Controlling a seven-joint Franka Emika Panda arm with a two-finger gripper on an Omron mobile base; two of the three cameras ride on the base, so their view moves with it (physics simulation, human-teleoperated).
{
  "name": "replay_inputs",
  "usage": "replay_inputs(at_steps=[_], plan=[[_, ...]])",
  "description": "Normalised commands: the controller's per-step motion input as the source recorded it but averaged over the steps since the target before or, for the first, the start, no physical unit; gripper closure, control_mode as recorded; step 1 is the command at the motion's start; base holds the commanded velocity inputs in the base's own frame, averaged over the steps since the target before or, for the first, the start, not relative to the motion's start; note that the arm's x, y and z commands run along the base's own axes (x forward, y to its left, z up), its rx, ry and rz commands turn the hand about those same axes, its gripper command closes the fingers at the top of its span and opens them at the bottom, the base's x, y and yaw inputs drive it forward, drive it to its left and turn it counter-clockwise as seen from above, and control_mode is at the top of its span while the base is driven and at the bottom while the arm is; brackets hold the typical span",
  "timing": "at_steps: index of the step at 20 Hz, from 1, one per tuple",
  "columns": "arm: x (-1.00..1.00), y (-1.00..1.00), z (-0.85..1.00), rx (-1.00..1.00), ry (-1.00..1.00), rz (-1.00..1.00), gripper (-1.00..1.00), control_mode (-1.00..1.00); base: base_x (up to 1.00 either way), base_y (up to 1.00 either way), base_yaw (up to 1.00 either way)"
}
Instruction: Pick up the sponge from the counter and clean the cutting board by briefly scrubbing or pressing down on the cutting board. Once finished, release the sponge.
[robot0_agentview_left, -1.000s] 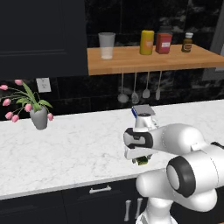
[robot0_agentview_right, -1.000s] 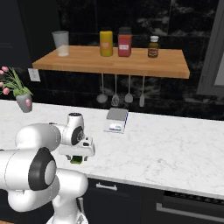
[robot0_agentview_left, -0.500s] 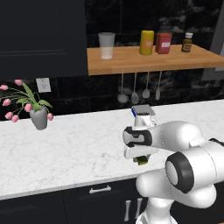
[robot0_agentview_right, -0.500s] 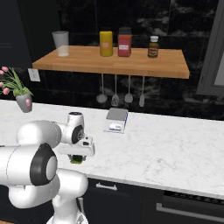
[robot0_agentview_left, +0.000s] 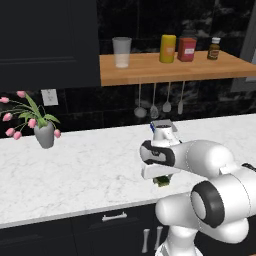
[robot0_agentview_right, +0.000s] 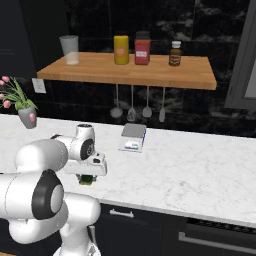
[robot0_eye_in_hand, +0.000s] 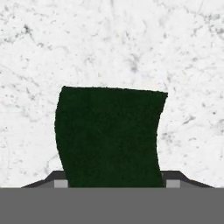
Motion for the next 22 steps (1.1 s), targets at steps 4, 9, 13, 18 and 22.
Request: replay_inputs(at_steps=[4, 9, 13, 18, 22], plan=[[-0.21, 0.0, 0.47, 0.01, 0.0, 0.0, 1.0, -1.0, 0.0, 0.0, 0.0], [-0.04, 0.0, 0.18, 0.01, 0.0, 0.0, 1.0, -1.0, 0.0, 0.0, 0.0], [0.0, 0.0, 0.0, 0.01, 0.0, 0.0, 1.0, -1.0, 0.0, 0.0, 0.0], [0.0, 0.0, 0.0, 0.03, 0.03, 0.0, 1.0, -1.0, 0.0, 0.0, 0.0], [0.0, 0.0, 0.0, 0.02, 0.04, 0.0, 1.0, -1.0, 0.0, 0.0, 0.0]])
